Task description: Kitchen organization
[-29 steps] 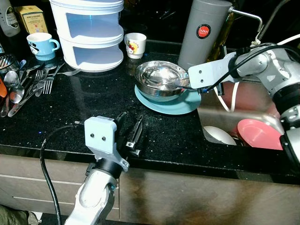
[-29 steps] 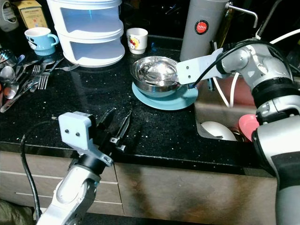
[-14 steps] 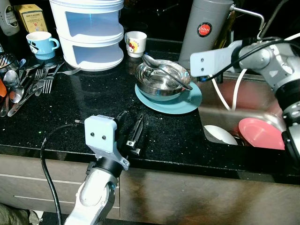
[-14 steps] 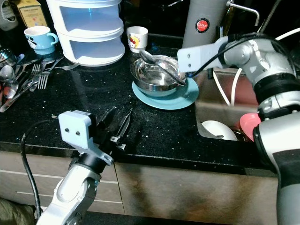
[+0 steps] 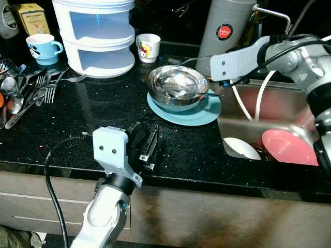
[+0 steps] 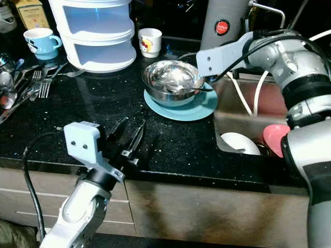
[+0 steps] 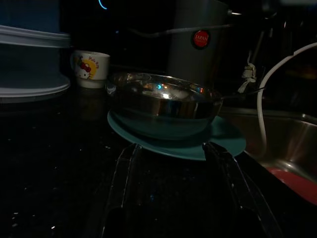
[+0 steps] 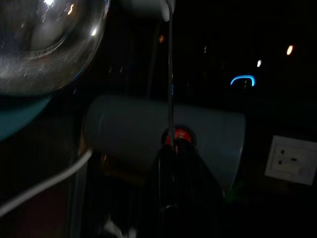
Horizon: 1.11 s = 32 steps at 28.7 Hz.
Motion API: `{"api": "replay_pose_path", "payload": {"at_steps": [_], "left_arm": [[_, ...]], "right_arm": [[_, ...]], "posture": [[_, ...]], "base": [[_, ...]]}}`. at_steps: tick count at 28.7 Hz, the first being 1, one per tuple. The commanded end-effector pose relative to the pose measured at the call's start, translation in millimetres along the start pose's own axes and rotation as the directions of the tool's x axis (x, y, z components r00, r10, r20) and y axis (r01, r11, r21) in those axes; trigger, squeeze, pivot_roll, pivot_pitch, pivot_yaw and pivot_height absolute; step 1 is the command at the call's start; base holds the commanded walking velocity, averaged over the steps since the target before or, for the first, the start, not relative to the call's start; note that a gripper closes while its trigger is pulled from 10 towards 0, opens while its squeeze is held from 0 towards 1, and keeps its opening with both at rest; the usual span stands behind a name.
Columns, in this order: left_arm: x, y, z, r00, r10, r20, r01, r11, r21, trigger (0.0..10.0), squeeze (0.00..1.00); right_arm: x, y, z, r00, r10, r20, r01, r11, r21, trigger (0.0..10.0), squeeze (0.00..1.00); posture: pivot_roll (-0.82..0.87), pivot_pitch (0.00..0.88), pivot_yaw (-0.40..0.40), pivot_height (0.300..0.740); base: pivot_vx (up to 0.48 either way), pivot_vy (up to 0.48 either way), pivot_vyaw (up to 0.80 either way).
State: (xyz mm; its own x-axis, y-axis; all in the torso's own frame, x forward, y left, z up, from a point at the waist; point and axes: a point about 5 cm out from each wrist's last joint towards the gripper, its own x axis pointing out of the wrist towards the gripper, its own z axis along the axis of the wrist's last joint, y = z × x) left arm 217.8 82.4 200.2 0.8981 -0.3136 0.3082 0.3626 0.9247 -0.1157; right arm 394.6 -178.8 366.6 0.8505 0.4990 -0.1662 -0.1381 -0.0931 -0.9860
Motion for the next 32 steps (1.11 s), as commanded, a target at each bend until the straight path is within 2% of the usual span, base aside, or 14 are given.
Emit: {"api": "replay_pose_path", "payload": {"at_steps": [1,4,5,6,7,12,14,15,16,17,18,21,26,32], "left_arm": [[0.6,-1.7,-3,1.000,0.004,-0.007,-0.004,1.000,-0.014,10.0,0.00],[0.7,-1.6,-4,1.000,0.003,-0.008,-0.003,1.000,-0.013,10.0,0.00],[0.7,-1.6,-4,1.000,0.003,-0.008,-0.003,1.000,-0.013,10.0,0.00],[1.0,-1.6,-5,1.000,0.000,-0.008,0.000,1.000,-0.012,10.0,0.00],[1.0,-1.6,-5,1.000,0.000,-0.008,0.000,1.000,-0.012,10.0,0.00],[1.2,-1.4,-6,1.000,-0.004,-0.011,0.004,1.000,-0.010,10.0,0.00],[1.1,-1.2,-7,1.000,-0.008,-0.013,0.008,1.000,-0.011,10.0,0.00],[1.2,-1.6,-7,1.000,-0.012,-0.014,0.011,1.000,-0.011,10.0,0.00],[1.2,-1.6,-7,1.000,-0.012,-0.014,0.011,1.000,-0.011,10.0,0.00],[1.4,-2.2,-7,1.000,-0.014,-0.013,0.014,1.000,-0.011,10.0,0.00],[1.4,-2.2,-7,1.000,-0.014,-0.013,0.014,1.000,-0.011,10.0,0.00],[2.2,-2.6,-9,1.000,-0.007,-0.008,0.007,1.000,-0.009,10.0,0.00],[3.9,-0.8,-10,1.000,-0.013,-0.007,0.013,1.000,-0.011,10.0,0.00],[4.1,0.1,-9,1.000,-0.012,-0.006,0.012,1.000,-0.008,10.0,0.00]], "right_arm": [[-1.7,-6.5,3,0.992,-0.081,0.095,0.057,0.972,0.226,0.0,0.00],[-1.8,-7.8,6,0.960,-0.186,0.208,0.061,0.866,0.497,0.0,0.00],[-1.8,-7.8,6,0.960,-0.186,0.208,0.061,0.866,0.497,0.0,0.00],[-2.1,-1.9,9,0.912,-0.273,0.307,-0.011,0.730,0.683,0.0,0.00],[-2.1,-1.9,9,0.912,-0.273,0.307,-0.011,0.730,0.683,0.0,0.00],[-4.3,24.8,17,0.845,-0.354,0.400,-0.158,0.551,0.820,0.0,0.00],[-7.0,40.9,18,0.828,-0.428,0.362,-0.178,0.411,0.894,2.3,0.00],[-8.6,47.1,15,0.827,-0.467,0.313,-0.165,0.330,0.929,4.6,0.00],[-8.6,47.1,15,0.827,-0.467,0.313,-0.165,0.330,0.929,4.6,0.00],[-10.7,53.7,9,0.821,-0.521,0.232,-0.148,0.198,0.969,10.0,0.00],[-10.7,53.7,9,0.821,-0.521,0.232,-0.148,0.198,0.969,10.0,0.00],[-21.2,72.5,1,0.808,-0.581,0.093,-0.136,-0.031,0.990,10.0,0.00],[-37.4,73.6,-2,0.819,-0.574,0.006,-0.086,-0.112,0.990,10.0,0.00],[-38.1,82.0,-7,0.857,-0.512,-0.058,0.006,-0.104,0.995,10.0,0.00]], "posture": [[0.13,0.019,-0.086,0.740],[0.13,0.002,-0.086,0.740],[0.13,0.002,-0.086,0.740],[0.14,0.000,-0.080,0.740],[0.14,0.000,-0.080,0.740],[0.14,0.000,-0.074,0.740],[0.13,0.000,-0.072,0.740],[0.14,0.000,-0.085,0.740],[0.14,0.000,-0.085,0.740],[0.14,0.000,-0.092,0.740],[0.14,0.000,-0.092,0.740],[0.14,0.000,-0.092,0.740],[0.13,0.000,-0.076,0.740],[0.13,0.000,-0.073,0.740]], "base": [[0.000,0.000,0.00],[0.000,0.000,0.00],[0.000,0.000,0.00],[0.000,0.000,0.00],[0.000,0.000,0.00],[0.000,0.000,0.00],[0.000,0.000,0.00],[0.000,0.000,0.00],[0.000,0.000,0.00],[0.000,0.000,0.00],[0.000,0.000,0.00],[0.000,0.000,-0.53],[0.000,0.000,-0.80],[0.000,0.000,-0.80]]}}
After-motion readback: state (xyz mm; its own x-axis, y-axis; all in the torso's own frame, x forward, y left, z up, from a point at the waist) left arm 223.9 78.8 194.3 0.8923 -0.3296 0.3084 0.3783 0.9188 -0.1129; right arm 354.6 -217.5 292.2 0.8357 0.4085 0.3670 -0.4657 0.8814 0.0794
